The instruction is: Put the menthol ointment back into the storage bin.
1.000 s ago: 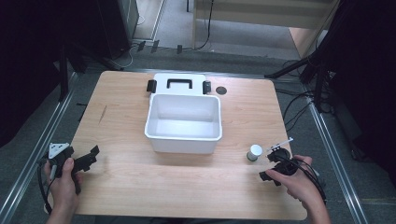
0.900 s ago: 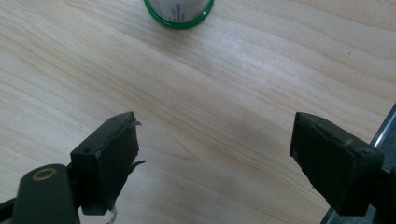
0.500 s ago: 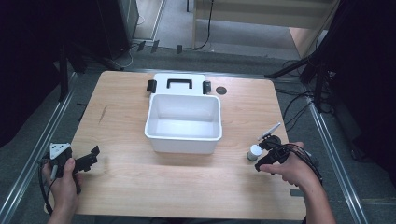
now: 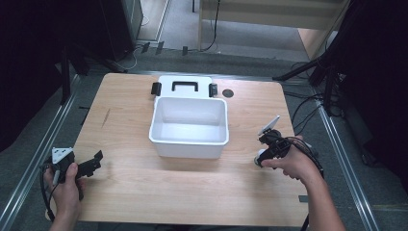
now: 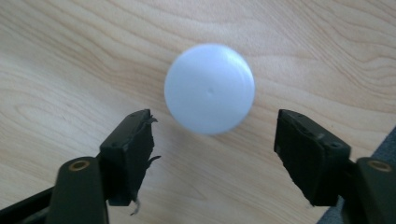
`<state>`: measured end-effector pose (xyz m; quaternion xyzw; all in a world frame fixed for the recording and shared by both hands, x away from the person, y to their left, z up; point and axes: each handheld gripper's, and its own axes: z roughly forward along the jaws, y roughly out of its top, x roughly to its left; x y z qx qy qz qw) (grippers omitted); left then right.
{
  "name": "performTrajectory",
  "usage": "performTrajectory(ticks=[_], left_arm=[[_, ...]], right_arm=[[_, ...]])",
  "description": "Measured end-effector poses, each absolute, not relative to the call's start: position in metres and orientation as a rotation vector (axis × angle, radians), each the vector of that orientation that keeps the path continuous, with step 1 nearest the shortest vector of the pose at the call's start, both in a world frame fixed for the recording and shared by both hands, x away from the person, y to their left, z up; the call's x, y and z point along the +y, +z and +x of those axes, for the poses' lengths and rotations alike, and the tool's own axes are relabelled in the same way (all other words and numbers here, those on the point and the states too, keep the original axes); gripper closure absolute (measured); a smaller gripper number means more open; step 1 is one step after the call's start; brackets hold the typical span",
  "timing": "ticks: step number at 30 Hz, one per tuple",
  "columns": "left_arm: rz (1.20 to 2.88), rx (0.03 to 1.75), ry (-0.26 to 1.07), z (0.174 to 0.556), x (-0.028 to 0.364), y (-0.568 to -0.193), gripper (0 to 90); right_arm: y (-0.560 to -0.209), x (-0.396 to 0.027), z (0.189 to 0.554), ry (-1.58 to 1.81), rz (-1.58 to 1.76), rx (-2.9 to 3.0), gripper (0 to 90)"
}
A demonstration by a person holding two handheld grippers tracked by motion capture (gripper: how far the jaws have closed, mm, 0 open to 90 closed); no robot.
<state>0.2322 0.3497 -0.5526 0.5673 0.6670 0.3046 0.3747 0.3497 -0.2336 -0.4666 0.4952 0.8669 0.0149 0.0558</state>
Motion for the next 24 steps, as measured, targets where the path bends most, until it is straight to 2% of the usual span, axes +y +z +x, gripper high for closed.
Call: performTrajectory(ticks=[9, 11, 24], left_arm=[[1.451, 1.712, 0.783, 0.232, 0.350, -0.553, 0.0], [1.450, 1.714, 0.783, 0.232, 0.350, -0.553, 0.0], [1.451, 1.717, 0.793, 0.232, 0.349, -0.552, 0.0]], right_arm=[[-0.474, -0.225, 0.364, 0.044, 1.564, 2.654, 42.7], [-0.476, -0.224, 0.365, 0.031, 1.576, 2.649, 47.8], [-0.471, -0.224, 0.367, 0.047, 1.500, 2.708, 51.3]])
